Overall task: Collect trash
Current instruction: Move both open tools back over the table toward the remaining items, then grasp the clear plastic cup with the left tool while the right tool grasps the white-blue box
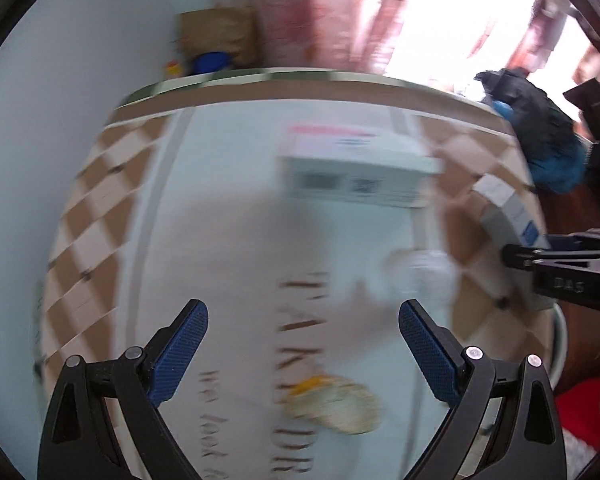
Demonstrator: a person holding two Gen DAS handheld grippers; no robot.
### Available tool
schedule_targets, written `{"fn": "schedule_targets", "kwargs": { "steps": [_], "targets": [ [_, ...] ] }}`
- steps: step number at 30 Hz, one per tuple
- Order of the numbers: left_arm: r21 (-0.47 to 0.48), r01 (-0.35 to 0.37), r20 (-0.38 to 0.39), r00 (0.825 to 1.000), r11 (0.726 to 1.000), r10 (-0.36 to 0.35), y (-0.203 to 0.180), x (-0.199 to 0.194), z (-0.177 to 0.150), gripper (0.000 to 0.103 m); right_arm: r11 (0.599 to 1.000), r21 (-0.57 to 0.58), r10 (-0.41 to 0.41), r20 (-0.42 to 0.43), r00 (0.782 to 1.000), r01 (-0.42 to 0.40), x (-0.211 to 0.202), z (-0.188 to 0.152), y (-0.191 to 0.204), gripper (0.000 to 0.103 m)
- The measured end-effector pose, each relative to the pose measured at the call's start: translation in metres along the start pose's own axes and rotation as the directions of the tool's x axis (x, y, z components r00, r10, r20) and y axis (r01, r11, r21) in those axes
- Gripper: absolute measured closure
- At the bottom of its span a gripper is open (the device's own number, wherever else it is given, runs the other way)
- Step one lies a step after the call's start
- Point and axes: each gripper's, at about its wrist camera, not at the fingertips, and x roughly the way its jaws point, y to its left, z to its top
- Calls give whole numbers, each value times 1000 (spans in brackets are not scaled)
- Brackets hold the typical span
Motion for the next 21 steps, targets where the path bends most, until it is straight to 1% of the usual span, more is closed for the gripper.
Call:
{"fn": "schedule_targets", "kwargs": {
  "steps": [3, 5, 7, 10, 12, 13, 14, 15, 16, 17, 19, 21],
  "targets": [
    [42, 61, -7, 998, 997, -61, -18, 5, 2, 5, 996, 92, 0, 7, 1000, -1, -2, -16, -21, 57],
    [69, 86, -13, 996, 994, -85, -29, 8, 5, 6, 992, 125, 16, 15, 1000, -18, -2, -24, -31, 58],
    [104, 93, -22, 996, 990, -92, -40, 13, 10, 6, 988, 150, 31, 14, 999, -33, 0, -28, -38, 57],
    [142, 75, -27, 997, 987, -72, -48, 22, 14, 7, 984, 171, 52, 10, 999, -53, 4, -30, -49, 57],
    [155, 57, -28, 998, 986, -54, -52, 27, 18, 19, 984, 169, 50, 8, 999, -50, 7, -31, -53, 57],
    [157, 43, -30, 999, 987, -39, -54, 30, 20, 35, 985, 166, 46, 9, 999, -47, 9, -30, -54, 57],
    [155, 38, -33, 999, 987, -33, -54, 32, 19, 49, 986, 161, 40, 9, 999, -41, 9, -31, -54, 57],
    [151, 37, -37, 999, 988, -32, -53, 34, 20, 52, 987, 160, 34, 10, 999, -35, 11, -30, -54, 57],
    [147, 41, -39, 999, 988, -35, -52, 35, 20, 59, 987, 160, 30, 10, 999, -31, 11, -28, -53, 57],
    [144, 42, -38, 999, 989, -37, -50, 35, 19, 63, 987, 161, 26, 11, 1000, -27, 11, -28, -52, 57],
    [147, 31, -28, 999, 989, -27, -49, 34, 17, 66, 987, 161, 18, 15, 1000, -20, 11, -29, -49, 57],
    [154, 22, -19, 1000, 988, -20, -49, 33, 14, 66, 988, 156, 7, 22, 1000, -10, 7, -32, -42, 59]
  ]
}}
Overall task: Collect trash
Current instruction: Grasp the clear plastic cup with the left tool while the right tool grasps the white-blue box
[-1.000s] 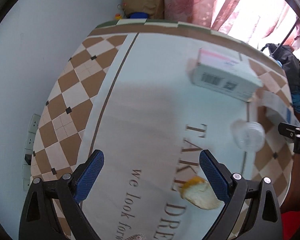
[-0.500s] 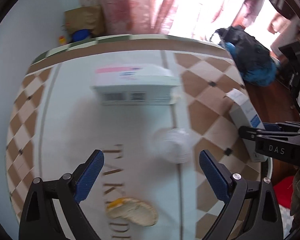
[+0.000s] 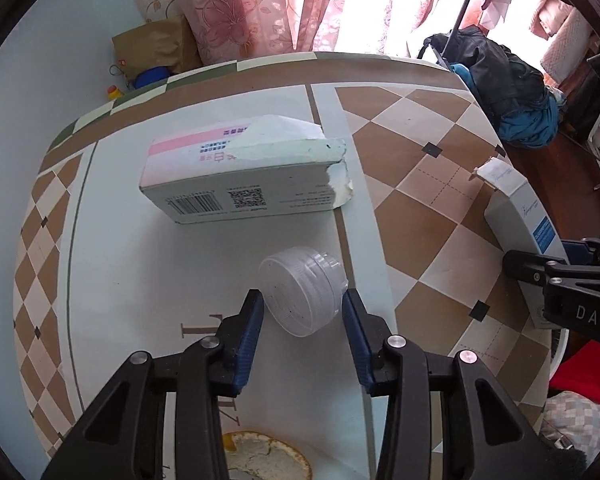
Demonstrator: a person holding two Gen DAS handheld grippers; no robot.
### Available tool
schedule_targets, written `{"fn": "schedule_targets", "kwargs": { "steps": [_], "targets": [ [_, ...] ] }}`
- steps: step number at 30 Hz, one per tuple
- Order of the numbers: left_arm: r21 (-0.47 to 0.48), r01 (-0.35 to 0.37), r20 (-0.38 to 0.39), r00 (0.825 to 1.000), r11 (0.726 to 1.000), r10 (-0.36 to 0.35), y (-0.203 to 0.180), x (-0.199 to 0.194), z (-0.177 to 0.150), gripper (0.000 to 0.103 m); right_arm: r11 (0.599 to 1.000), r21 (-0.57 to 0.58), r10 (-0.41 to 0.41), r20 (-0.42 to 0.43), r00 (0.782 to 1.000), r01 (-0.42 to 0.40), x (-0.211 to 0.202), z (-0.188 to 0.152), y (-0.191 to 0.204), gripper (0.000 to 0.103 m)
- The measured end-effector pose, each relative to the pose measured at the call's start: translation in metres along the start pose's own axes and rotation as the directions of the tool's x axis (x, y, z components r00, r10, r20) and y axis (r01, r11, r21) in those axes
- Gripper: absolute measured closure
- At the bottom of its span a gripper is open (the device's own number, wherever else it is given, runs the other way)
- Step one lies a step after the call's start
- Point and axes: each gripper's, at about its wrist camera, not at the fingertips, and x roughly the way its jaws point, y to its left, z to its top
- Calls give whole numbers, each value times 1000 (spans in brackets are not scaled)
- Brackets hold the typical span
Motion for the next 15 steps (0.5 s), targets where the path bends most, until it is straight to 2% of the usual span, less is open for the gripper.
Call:
{"fn": "schedule_targets", "kwargs": {
  "steps": [7, 8, 10, 15],
  "targets": [
    [-3, -49, 55, 997, 999, 49, 7, -20, -7, 68, 1000, -1, 15, 42, 999, -15, -14, -13, 7, 61],
    [-7, -56, 67, 996, 998, 56, 8, -25, -8, 75, 1000, -1, 17, 55, 998, -17, -18, -16, 7, 61],
    [-14, -63, 92, 994, 998, 64, 11, -38, -10, 96, 999, 7, 34, 86, 996, -35, -29, -24, 7, 61],
    [-23, -50, 130, 990, 998, 53, 15, -59, -19, 95, 994, 34, 98, 147, 984, -104, -57, -45, 1, 61]
  ]
}}
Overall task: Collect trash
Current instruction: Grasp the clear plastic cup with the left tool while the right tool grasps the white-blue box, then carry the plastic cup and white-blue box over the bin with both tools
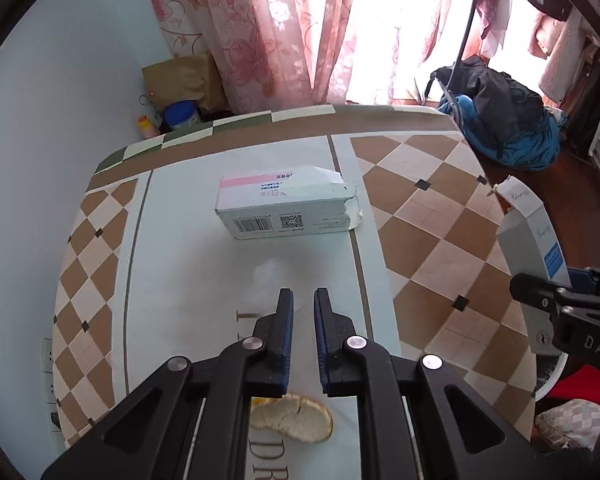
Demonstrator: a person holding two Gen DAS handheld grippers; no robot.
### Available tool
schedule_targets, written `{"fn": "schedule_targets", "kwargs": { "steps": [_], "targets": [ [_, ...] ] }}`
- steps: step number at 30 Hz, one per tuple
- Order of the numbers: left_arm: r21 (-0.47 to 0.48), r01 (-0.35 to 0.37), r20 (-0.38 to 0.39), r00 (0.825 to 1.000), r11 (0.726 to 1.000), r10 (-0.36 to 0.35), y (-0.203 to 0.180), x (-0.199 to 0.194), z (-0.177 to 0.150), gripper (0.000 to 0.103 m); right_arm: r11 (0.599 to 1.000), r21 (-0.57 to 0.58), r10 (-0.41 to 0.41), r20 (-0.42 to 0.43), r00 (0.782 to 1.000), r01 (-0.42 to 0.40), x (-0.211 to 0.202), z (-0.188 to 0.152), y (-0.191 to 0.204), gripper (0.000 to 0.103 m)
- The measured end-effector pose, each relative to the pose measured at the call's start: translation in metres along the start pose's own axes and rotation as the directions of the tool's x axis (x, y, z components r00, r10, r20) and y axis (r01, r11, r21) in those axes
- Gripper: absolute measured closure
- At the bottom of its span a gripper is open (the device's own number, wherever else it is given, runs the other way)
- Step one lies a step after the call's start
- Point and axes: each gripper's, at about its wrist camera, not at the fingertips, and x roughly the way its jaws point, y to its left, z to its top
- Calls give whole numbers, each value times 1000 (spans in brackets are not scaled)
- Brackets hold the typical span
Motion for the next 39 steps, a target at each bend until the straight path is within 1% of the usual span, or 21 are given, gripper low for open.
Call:
{"fn": "schedule_targets", "kwargs": {
  "steps": [3, 5, 8, 10, 12, 13, 15, 16, 17, 18, 19, 20, 22, 24, 27, 30, 34, 36, 37, 38, 39],
  "targets": [
    [-50, 30, 1, 1000, 998, -30, 15, -7, -5, 95, 1000, 11, 13, 4, 1000, -13, -10, -9, 1, 61],
    [-72, 33, 7, 999, 997, -32, 25, -12, -8, 95, 1000, 20, 16, 10, 1000, -17, -13, -12, -2, 61],
    [-107, 48, 4, 999, 993, -48, 40, -15, -10, 95, 998, 47, 29, 10, 1000, -29, -14, -13, -7, 61],
    [-130, 74, -9, 997, 989, -76, 49, -12, -8, 94, 998, 58, 31, 6, 1000, -31, -11, -11, -9, 61],
    [-163, 103, -27, 994, 981, -108, 58, -4, -7, 94, 997, 63, 32, -2, 999, -32, -6, -8, -10, 61],
    [-189, 132, -35, 989, 973, -141, 65, 1, -6, 94, 997, 66, 33, -7, 999, -33, -4, -7, -10, 61],
    [-248, 163, -37, 983, 955, -178, 77, 9, -7, 93, 997, 68, 33, -14, 999, -32, 1, -4, -8, 61],
    [-269, 176, -40, 980, 947, -194, 83, 13, -7, 84, 997, 68, 33, -17, 999, -31, 3, -3, -8, 61],
    [-288, 193, -41, 976, 938, -213, 88, 16, -7, 62, 997, 68, 34, -21, 999, -33, 5, -1, -7, 61],
    [-309, 201, -36, 974, 930, -222, 94, 19, -8, 46, 997, 67, 35, -22, 999, -33, 7, 1, -6, 61],
    [-327, 197, -30, 976, 924, -218, 100, 20, -8, 17, 997, 67, 35, -23, 999, -34, 8, 2, -6, 61],
    [-337, 198, -19, 976, 920, -217, 104, 20, -9, 12, 997, 66, 36, -23, 999, -34, 9, 3, -5, 61],
    [-349, 197, -9, 977, 916, -214, 111, 21, -9, 12, 997, 66, 41, -25, 999, -39, 12, 6, -4, 61],
    [-352, 189, -24, 977, 917, -210, 113, 26, -9, 12, 997, 64, 40, -29, 999, -38, 16, 7, -3, 61],
    [-297, 168, -47, 981, 940, -190, 101, 32, -5, 12, 997, 64, 36, -37, 999, -33, 23, 9, -1, 61],
    [-249, 167, -80, 978, 954, -192, 83, 42, -1, 12, 997, 68, 27, -44, 999, -24, 29, 10, 2, 61],
    [-190, 120, -126, 981, 974, -145, 66, 62, 3, 14, 998, 57, 11, -53, 999, -8, 35, 9, 4, 61],
    [-167, 99, -125, 985, 981, -120, 62, 65, 3, 44, 999, 50, 6, -52, 999, -4, 36, 7, 5, 61],
    [-153, 92, -130, 985, 984, -113, 60, 65, 3, 74, 999, 47, 6, -51, 999, -4, 35, 6, 5, 61],
    [-151, 98, -126, 985, 984, -117, 60, 63, 3, 80, 999, 41, 4, -48, 999, -2, 34, 6, 6, 61],
    [-143, 87, -124, 987, 986, -105, 58, 59, 2, 80, 999, 35, 2, -42, 999, -1, 32, 5, 7, 61]
  ]
}}
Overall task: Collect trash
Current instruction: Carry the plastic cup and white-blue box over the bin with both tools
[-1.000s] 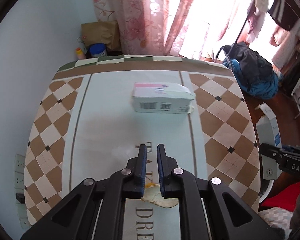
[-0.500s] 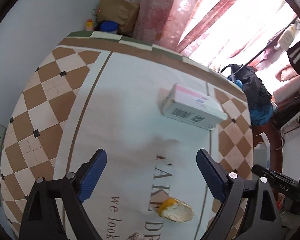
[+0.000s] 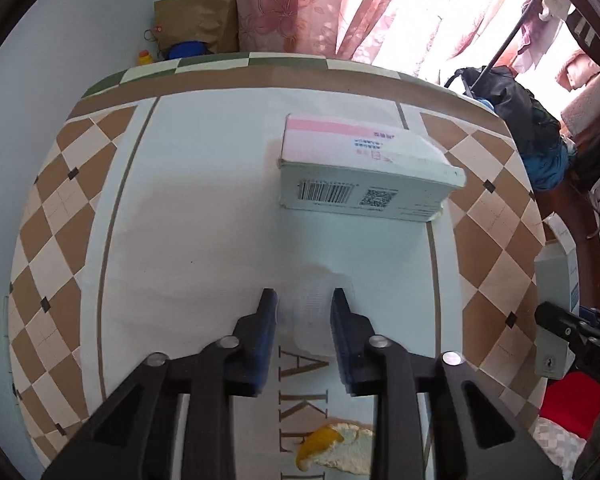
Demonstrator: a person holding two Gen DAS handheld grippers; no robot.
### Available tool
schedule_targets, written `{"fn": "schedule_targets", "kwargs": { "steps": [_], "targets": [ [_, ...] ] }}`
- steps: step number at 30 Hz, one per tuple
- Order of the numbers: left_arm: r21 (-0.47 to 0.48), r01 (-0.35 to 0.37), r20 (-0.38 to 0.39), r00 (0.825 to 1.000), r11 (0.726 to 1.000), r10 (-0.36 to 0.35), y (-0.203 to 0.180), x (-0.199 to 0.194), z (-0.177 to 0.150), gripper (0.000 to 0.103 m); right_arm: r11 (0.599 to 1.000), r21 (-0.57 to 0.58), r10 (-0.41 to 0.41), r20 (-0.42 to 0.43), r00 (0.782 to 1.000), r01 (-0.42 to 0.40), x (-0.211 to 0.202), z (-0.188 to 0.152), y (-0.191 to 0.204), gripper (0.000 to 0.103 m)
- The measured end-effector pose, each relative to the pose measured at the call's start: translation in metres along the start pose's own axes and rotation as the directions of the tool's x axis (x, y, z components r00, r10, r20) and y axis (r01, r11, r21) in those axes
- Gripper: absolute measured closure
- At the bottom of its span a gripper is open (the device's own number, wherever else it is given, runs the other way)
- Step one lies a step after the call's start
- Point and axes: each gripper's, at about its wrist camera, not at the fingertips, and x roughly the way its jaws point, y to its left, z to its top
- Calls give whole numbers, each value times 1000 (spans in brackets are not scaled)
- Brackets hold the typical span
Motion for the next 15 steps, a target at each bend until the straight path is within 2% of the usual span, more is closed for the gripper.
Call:
{"fn": "schedule_targets", "kwargs": {
  "steps": [5, 10, 15],
  "targets": [
    [46, -58, 79, 995, 997, 54, -8, -33, -10, 80, 1000, -11, 10, 50, 999, -9, -20, -6, 4, 62],
    [70, -90, 187, 979, 993, 75, -30, -86, -19, 81, 998, 15, 62, 147, 987, -65, -66, -24, -5, 62],
    [118, -55, 280, 960, 991, 20, -74, -143, -27, 81, 989, 71, 104, 255, 961, -126, -126, -57, -40, 62]
  ]
}}
